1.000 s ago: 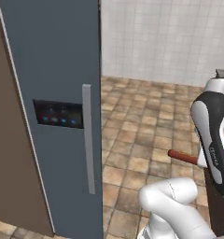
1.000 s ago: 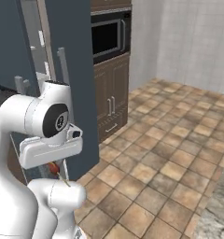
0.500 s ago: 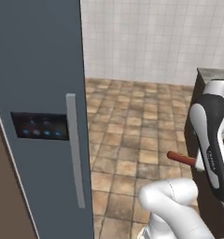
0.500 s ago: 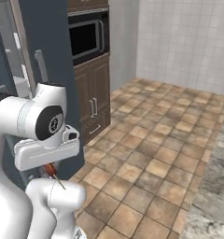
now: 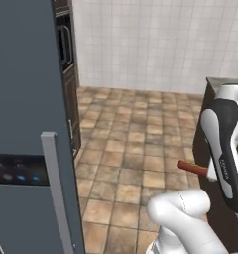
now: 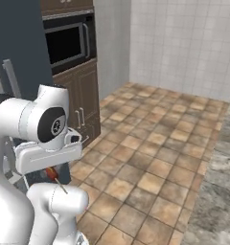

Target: Store the hot dog in the freezer for long-term storage. Close the freezer door after placing the cooked food.

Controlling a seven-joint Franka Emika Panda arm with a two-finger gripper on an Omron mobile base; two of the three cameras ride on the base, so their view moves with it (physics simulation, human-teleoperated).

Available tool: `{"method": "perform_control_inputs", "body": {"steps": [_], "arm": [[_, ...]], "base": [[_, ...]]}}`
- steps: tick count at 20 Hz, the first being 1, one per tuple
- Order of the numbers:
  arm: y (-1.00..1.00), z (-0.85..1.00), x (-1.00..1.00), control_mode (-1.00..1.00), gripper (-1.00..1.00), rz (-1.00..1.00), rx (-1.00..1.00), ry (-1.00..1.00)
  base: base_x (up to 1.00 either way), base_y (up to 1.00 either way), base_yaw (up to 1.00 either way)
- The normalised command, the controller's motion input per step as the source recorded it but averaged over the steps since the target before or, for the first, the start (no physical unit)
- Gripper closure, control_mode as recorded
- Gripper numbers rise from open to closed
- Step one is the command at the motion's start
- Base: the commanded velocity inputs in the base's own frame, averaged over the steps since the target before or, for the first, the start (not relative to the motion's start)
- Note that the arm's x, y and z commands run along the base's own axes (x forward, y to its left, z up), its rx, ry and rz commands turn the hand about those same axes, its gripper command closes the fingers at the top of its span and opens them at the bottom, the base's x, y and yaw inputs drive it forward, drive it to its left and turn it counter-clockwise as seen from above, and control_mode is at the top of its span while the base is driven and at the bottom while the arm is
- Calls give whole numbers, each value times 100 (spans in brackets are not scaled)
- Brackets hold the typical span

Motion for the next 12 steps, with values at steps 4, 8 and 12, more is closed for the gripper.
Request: {"method": "perform_control_inputs", "body": {"steps": [4, 8, 12], "arm": [[0, 0, 0, 100, 100, 0, 0, 0], [0, 0, 0, 100, 100, 0, 0, 0], [0, 0, 0, 100, 100, 0, 0, 0]], "base": [[61, -5, -1], [64, -5, 2], [73, 0, 24]]}}
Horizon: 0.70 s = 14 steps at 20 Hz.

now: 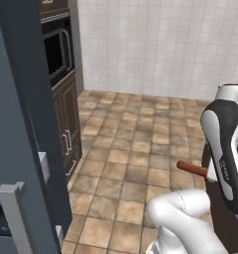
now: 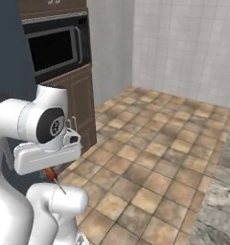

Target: Store the hot dog in the freezer for long-term storage. Close the freezer door after placing the cooked food.

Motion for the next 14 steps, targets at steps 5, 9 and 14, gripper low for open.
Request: {"method": "perform_control_inputs", "body": {"steps": [5, 9, 14], "arm": [[0, 0, 0, 100, 100, 0, 0, 0], [0, 0, 0, 100, 100, 0, 0, 0], [0, 0, 0, 100, 100, 0, 0, 0]], "base": [[70, 0, 27], [39, -5, 38], [39, 0, 49]]}}
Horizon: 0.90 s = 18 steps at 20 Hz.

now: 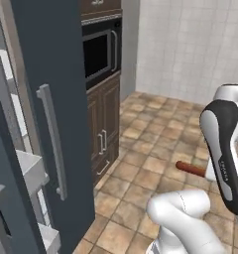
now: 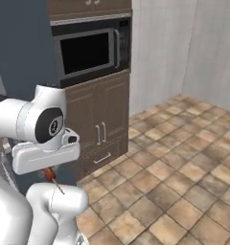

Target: Store the hot dog in the freezer for long-term storage. Close the freezer door after placing the cooked food.

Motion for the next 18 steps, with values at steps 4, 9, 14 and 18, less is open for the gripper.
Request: {"method": "perform_control_inputs", "body": {"steps": [4, 9, 14, 18], "arm": [[0, 0, 0, 100, 100, 0, 0, 0], [0, 0, 0, 100, 100, 0, 0, 0], [0, 0, 0, 100, 100, 0, 0, 0], [0, 0, 0, 100, 100, 0, 0, 0]], "base": [[63, -34, 62], [68, -31, 58], [49, -38, 57], [8, -9, 52]]}}
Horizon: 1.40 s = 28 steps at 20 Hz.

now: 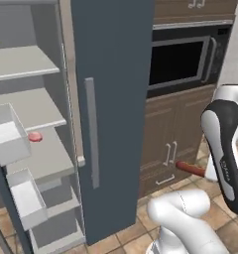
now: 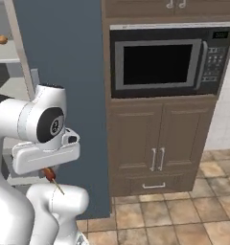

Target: Store the hot dog in the freezer for long-term storage. Close the freezer door after placing the cooked food.

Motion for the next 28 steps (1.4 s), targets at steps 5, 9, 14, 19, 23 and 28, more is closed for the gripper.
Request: {"method": "perform_control_inputs", "body": {"steps": [5, 9, 14, 19, 23, 28], "arm": [[0, 0, 0, 100, 100, 0, 0, 0], [0, 0, 0, 100, 100, 0, 0, 0], [0, 0, 0, 100, 100, 0, 0, 0], [0, 0, 0, 100, 100, 0, 0, 0], [0, 0, 0, 100, 100, 0, 0, 0], [0, 0, 0, 100, 100, 0, 0, 0]], "base": [[0, 3, 46], [1, 1, 46], [4, 0, 45], [4, 0, 44], [0, 0, 41], [2, 0, 39]]}}
